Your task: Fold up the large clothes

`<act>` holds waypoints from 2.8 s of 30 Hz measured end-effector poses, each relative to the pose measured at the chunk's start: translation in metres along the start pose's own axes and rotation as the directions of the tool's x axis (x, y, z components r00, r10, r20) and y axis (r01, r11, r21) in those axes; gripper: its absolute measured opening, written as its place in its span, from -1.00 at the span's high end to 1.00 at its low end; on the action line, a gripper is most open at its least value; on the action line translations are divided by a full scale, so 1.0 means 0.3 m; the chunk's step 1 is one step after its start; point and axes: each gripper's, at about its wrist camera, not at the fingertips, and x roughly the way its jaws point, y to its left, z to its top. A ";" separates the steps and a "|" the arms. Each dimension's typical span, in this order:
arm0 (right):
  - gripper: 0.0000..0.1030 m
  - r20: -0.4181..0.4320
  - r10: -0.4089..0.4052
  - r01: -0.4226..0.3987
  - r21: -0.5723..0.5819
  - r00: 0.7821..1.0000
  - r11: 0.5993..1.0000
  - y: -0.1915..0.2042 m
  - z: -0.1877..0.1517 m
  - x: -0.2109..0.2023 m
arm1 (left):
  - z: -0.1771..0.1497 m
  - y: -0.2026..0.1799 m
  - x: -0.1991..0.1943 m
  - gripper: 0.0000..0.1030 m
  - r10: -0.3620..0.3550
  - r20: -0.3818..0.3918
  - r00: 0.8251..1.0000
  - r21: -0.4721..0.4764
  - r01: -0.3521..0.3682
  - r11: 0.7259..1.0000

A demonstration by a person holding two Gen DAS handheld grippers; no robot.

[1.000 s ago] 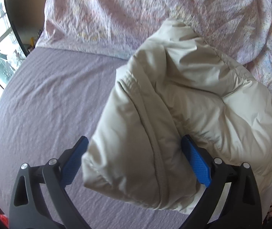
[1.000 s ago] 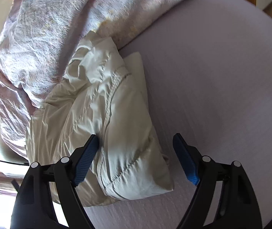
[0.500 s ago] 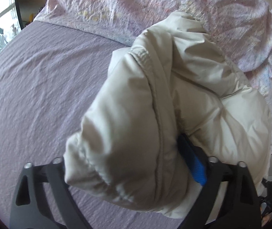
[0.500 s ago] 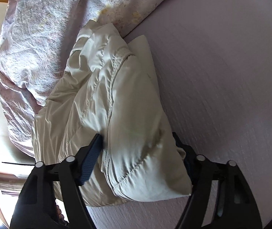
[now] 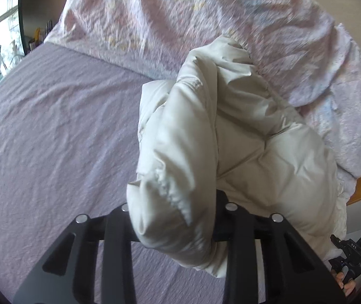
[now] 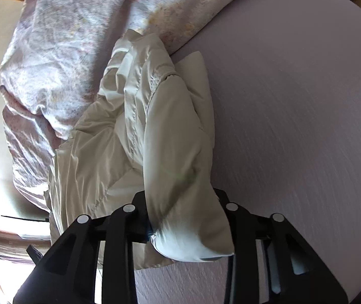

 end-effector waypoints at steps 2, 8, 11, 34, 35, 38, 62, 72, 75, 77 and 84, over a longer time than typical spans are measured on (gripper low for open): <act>0.41 -0.012 0.004 -0.004 -0.013 1.000 1.000 0.009 -0.033 -0.012 | -0.009 0.019 -0.043 0.39 0.000 0.009 1.000 0.003 0.000 1.000; 0.41 -0.071 0.026 -0.031 -0.065 0.997 0.997 0.034 -0.190 -0.037 | -0.066 0.178 -0.158 0.39 0.024 0.014 1.000 -0.020 -0.024 1.000; 0.41 -0.099 0.038 -0.045 -0.072 0.994 0.996 0.043 -0.248 -0.042 | -0.098 0.281 -0.211 0.39 0.044 0.008 0.999 -0.040 -0.044 0.998; -0.23 0.112 -0.197 0.222 -0.292 0.974 0.930 0.178 -0.386 -0.232 | -0.201 0.467 -0.312 -0.27 0.182 -0.037 0.983 -0.101 -0.185 0.978; -0.23 0.131 -0.202 0.232 -0.294 0.971 0.927 0.192 -0.377 -0.239 | -0.200 0.467 -0.308 -0.31 0.180 -0.040 0.983 -0.103 -0.184 0.978; -0.23 0.181 -0.194 0.247 -0.348 0.964 0.904 0.274 -0.368 -0.263 | -0.198 0.477 -0.304 -0.46 0.164 -0.042 0.986 -0.115 -0.168 0.979; 0.05 0.013 -0.167 0.124 -0.723 0.986 0.679 0.742 -0.752 0.111 | -0.197 0.497 -0.277 -0.63 0.126 -0.046 0.991 -0.130 -0.131 0.983; -0.02 0.051 -0.210 0.177 -0.746 0.976 0.642 0.716 -0.795 0.205 | -0.171 0.501 -0.260 -0.74 0.115 -0.050 0.992 -0.124 -0.121 0.985; -0.02 0.064 -0.206 0.183 -0.751 0.976 0.634 0.714 -0.801 0.223 | -0.167 0.501 -0.250 -0.79 0.110 -0.053 0.992 -0.128 -0.116 0.985; -0.03 0.075 -0.200 0.186 -0.755 0.977 0.629 0.712 -0.805 0.229 | -0.162 0.500 -0.242 -0.80 0.104 -0.056 0.993 -0.134 -0.111 0.985; -0.03 0.072 -0.193 0.180 -0.750 0.979 0.637 0.711 -0.801 0.226 | -0.165 0.510 -0.216 -0.83 0.083 -0.064 0.994 -0.171 -0.093 0.981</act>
